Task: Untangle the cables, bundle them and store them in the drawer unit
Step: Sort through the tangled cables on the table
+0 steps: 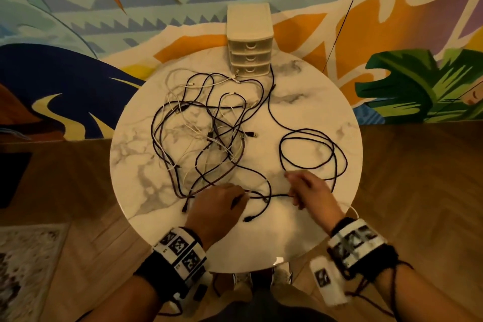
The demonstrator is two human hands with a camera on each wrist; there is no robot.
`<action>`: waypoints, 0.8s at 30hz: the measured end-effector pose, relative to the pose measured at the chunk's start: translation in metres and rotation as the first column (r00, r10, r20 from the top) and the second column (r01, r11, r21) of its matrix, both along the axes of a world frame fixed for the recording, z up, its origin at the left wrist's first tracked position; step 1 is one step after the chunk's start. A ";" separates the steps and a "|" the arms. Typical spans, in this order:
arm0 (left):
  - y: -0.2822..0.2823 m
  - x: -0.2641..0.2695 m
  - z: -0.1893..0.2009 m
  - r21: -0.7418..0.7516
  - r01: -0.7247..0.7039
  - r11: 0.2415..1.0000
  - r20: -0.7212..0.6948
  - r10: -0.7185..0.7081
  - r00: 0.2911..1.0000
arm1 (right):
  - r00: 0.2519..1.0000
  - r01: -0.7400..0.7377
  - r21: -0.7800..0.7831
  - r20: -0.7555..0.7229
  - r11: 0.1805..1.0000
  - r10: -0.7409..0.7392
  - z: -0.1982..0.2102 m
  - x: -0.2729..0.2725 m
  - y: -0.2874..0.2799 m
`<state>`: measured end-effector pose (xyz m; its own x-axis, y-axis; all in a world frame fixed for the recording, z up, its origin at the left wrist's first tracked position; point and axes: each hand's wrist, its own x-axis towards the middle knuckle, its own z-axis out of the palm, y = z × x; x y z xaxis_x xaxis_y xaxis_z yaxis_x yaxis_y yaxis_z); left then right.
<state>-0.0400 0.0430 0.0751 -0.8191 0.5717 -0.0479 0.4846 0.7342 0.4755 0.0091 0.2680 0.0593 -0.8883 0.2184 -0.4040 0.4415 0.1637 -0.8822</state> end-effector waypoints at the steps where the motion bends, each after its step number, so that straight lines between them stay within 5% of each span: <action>1: 0.004 0.004 0.000 0.009 0.016 1.000 0.009 -0.016 1.000 | 0.980 -0.148 0.168 -0.106 0.975 0.167 0.003 0.004 -0.014; 4: 0.012 0.013 -0.005 0.075 0.058 0.996 0.058 -0.062 0.996 | 0.900 -0.406 0.236 -0.066 0.883 0.432 0.010 0.003 -0.043; 10: -0.004 -0.011 -0.031 -0.035 -0.056 0.998 0.393 0.065 0.917 | 0.914 -0.351 0.307 -0.093 0.885 0.395 0.021 -0.019 -0.021; 14: -0.007 -0.035 -0.028 0.053 -0.108 0.993 0.364 0.082 0.928 | 0.937 -0.259 0.214 -0.182 0.942 0.299 0.036 -0.030 -0.007; 18: -0.019 -0.048 -0.043 -0.081 -0.034 0.996 0.363 0.062 0.930 | 0.953 -0.153 0.101 -0.247 0.983 0.174 0.038 -0.038 0.017; 21: -0.027 -0.056 -0.041 -0.016 -0.189 0.982 0.358 0.182 0.916 | 0.978 -0.017 0.027 -0.205 0.999 0.023 0.030 -0.039 0.038; 24: -0.021 -0.050 -0.017 0.176 -0.321 0.931 0.241 0.276 0.931 | 0.958 0.237 0.232 -0.215 0.944 -0.188 0.018 -0.028 0.054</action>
<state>-0.0901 0.0220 0.0578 -0.9375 0.3178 -0.1421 0.1319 0.7020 0.6998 -0.0192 0.3215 0.0768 -0.8641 0.4831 -0.1413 0.3209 0.3124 -0.8941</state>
